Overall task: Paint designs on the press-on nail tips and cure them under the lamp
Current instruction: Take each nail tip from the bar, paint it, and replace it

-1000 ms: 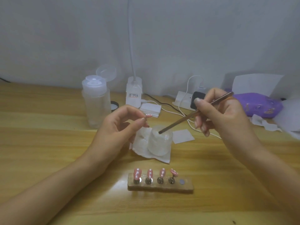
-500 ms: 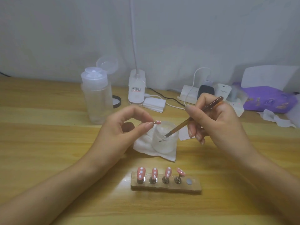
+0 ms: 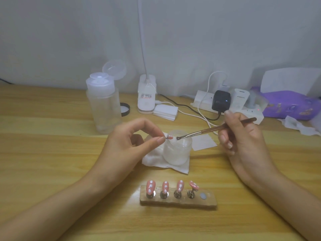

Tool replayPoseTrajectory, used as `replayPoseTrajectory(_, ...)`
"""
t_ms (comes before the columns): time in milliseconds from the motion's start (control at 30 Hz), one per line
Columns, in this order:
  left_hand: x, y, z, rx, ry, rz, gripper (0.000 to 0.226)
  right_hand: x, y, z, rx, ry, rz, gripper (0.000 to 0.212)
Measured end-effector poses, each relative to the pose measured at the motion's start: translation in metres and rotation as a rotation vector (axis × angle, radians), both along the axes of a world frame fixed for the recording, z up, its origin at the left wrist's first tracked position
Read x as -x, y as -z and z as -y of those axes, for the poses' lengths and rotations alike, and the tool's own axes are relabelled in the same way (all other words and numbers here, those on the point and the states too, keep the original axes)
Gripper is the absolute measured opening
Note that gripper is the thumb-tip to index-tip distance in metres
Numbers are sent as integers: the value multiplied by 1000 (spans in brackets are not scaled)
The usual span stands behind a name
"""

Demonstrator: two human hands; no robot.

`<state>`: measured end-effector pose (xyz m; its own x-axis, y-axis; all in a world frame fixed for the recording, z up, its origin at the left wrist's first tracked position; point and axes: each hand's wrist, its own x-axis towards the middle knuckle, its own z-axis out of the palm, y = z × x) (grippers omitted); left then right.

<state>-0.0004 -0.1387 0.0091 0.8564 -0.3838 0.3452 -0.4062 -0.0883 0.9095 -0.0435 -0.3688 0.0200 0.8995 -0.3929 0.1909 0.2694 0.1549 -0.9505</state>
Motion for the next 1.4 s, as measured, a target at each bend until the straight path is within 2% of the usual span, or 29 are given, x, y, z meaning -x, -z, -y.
replayPoseTrajectory(267,0,0,0,-23,2,43,10,0,2,3,-72,-40,-4,23)
replayPoseTrajectory(600,-3,3,-3,-24,49,92,12,0,3,0,19,-126,44,23)
replayPoseTrajectory(1400,-4,5,-2,-21,54,120,10,1,3,0,33,-96,53,25)
